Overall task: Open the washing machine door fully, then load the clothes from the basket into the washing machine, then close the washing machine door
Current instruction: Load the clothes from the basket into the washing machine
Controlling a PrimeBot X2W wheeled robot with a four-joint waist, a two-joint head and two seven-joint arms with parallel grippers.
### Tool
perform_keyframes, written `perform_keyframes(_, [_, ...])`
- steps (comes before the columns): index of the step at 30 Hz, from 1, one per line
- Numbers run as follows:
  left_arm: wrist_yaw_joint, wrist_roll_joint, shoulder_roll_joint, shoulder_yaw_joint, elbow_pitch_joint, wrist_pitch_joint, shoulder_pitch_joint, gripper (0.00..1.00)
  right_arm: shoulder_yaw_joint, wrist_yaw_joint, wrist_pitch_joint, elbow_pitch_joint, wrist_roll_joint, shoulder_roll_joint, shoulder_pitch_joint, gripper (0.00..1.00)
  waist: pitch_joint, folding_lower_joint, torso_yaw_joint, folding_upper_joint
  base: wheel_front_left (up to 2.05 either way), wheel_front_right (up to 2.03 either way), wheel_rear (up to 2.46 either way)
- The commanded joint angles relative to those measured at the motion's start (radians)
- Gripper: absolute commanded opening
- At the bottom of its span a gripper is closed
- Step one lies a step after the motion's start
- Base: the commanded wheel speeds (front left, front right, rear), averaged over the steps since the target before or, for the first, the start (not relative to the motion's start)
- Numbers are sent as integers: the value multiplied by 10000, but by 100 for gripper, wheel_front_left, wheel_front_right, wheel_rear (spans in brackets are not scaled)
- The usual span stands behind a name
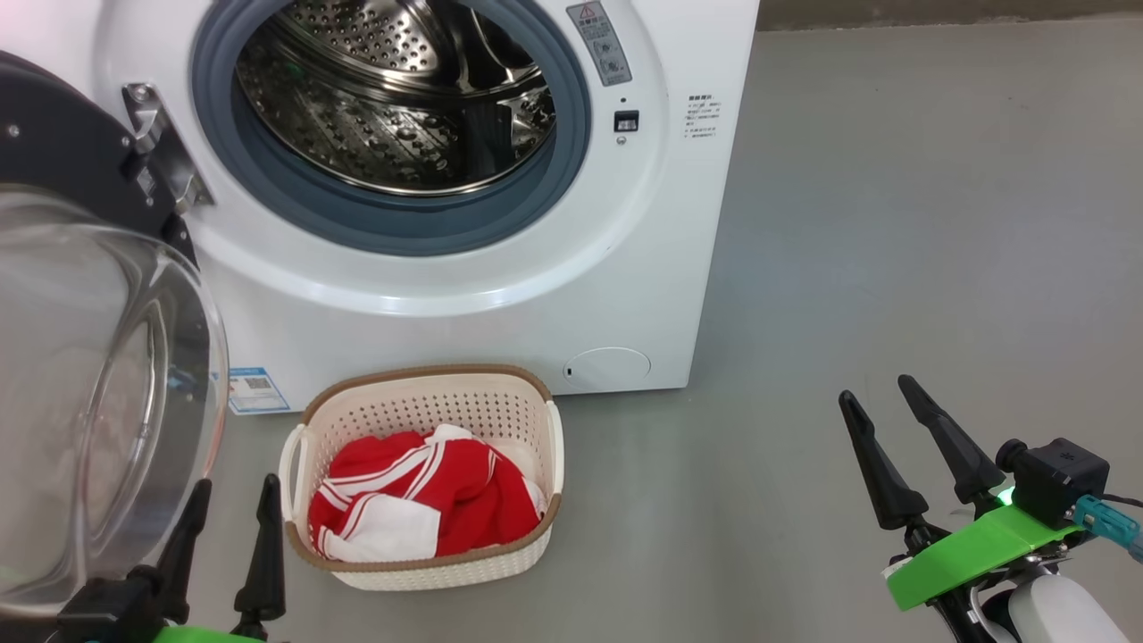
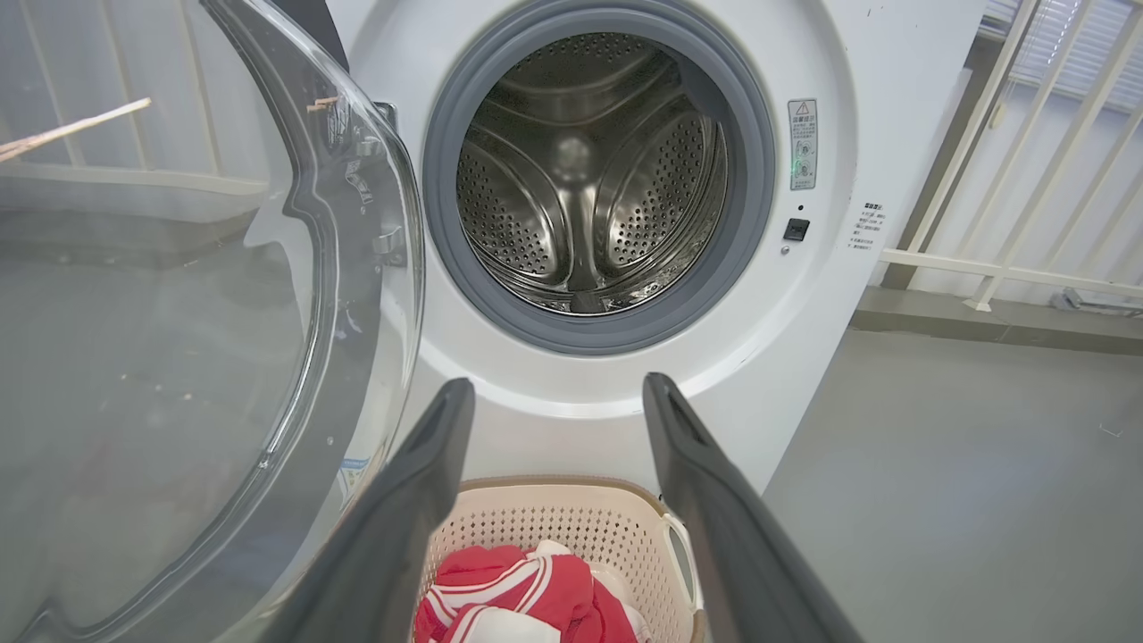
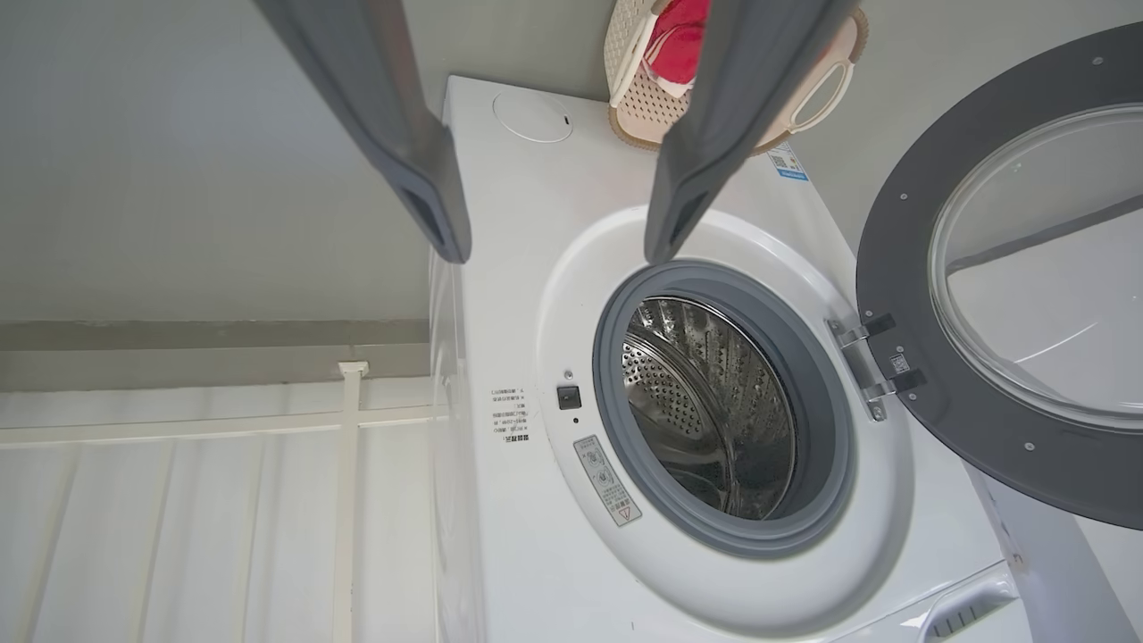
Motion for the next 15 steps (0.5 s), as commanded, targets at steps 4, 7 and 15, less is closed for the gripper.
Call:
perform_keyframes(4, [-102, 75, 166, 444, -256, -93, -452, 100, 189, 16, -120, -268, -94, -68, -159, 100, 46, 0, 19, 0, 121, -121, 0])
perform_keyframes(7, [-119, 90, 157, 465, -262, -93, -459, 100, 195, 16, -120, -271, -97, -53, -168, 100, 68, 0, 27, 0, 122, -122, 0])
perform_keyframes(15, [-121, 138, 120, 518, -247, -93, -455, 100, 194, 16, -120, -288, -107, -33, -161, 100, 99, 0, 43, 0, 122, -122, 0])
